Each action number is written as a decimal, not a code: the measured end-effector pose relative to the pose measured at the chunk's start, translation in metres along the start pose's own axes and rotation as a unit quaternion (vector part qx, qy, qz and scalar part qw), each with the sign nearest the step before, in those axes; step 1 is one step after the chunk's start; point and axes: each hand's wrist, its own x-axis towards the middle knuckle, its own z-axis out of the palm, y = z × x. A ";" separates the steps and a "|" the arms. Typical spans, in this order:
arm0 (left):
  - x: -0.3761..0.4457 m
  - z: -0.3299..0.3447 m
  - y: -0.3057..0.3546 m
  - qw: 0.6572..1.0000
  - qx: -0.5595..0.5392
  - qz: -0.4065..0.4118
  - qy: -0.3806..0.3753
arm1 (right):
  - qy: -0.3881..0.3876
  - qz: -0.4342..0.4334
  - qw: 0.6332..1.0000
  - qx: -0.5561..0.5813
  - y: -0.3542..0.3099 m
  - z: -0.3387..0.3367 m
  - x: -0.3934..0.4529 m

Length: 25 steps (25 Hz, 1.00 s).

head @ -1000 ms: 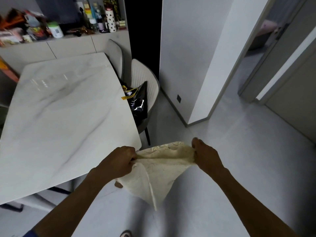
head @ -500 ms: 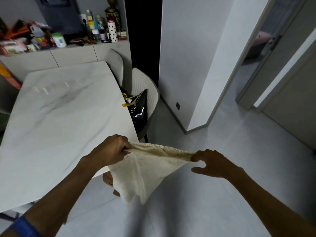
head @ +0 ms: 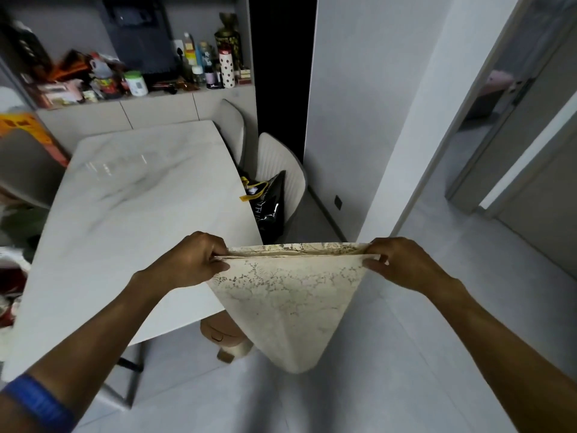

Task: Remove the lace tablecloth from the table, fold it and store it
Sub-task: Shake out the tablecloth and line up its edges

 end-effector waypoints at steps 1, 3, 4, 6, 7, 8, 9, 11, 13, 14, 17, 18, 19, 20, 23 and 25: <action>-0.001 0.001 -0.004 0.999 -0.047 -0.011 0.018 | -0.002 0.002 1.000 -0.002 -0.003 -0.005 0.002; -0.005 0.003 -0.012 0.992 -0.112 -0.012 0.051 | 0.017 0.006 1.000 0.018 -0.008 -0.012 0.004; -0.006 0.006 -0.015 0.992 -0.109 -0.002 0.068 | 0.038 0.011 0.999 0.030 -0.010 -0.015 0.004; -0.012 0.017 -0.019 0.987 -0.116 -0.016 0.113 | 0.077 0.014 0.995 0.058 -0.015 -0.018 0.004; -0.016 0.023 -0.022 0.981 -0.134 -0.031 0.135 | 0.084 0.012 0.994 0.075 -0.018 -0.020 0.003; -0.020 0.030 -0.025 0.977 -0.152 -0.038 0.143 | 0.083 0.007 0.992 0.090 -0.021 -0.022 0.002; -0.024 0.037 -0.027 0.976 -0.166 -0.030 0.136 | 0.077 0.000 0.992 0.098 -0.025 -0.024 0.001; -0.033 0.049 -0.031 0.979 -0.174 -0.004 0.103 | 0.066 -0.016 0.993 0.095 -0.032 -0.029 -0.001; -0.039 0.059 -0.032 0.985 -0.148 0.013 0.088 | 0.058 -0.032 0.995 0.077 -0.035 -0.033 -0.002; -0.042 0.063 -0.032 0.987 -0.134 0.019 0.089 | 0.049 -0.039 0.996 0.064 -0.036 -0.033 -0.003; -0.051 0.078 -0.032 0.983 -0.155 0.006 0.101 | 0.025 -0.031 0.999 0.035 -0.037 -0.033 -0.010; -0.053 0.083 -0.031 0.980 -0.171 -0.011 0.106 | 0.025 -0.025 0.999 0.033 -0.037 -0.031 -0.012; -0.055 0.088 -0.031 0.976 -0.186 -0.030 0.110 | 0.026 -0.021 0.999 0.034 -0.037 -0.029 -0.015; -0.056 0.093 -0.031 0.973 -0.197 -0.048 0.113 | 0.029 -0.019 0.999 0.035 -0.037 -0.027 -0.016; -0.058 0.106 -0.027 0.960 -0.237 -0.088 0.123 | 0.038 -0.011 0.998 0.041 -0.038 -0.022 -0.016; -0.057 0.112 -0.027 0.951 -0.261 -0.107 0.126 | 0.040 -0.006 0.998 0.046 -0.034 -0.022 -0.015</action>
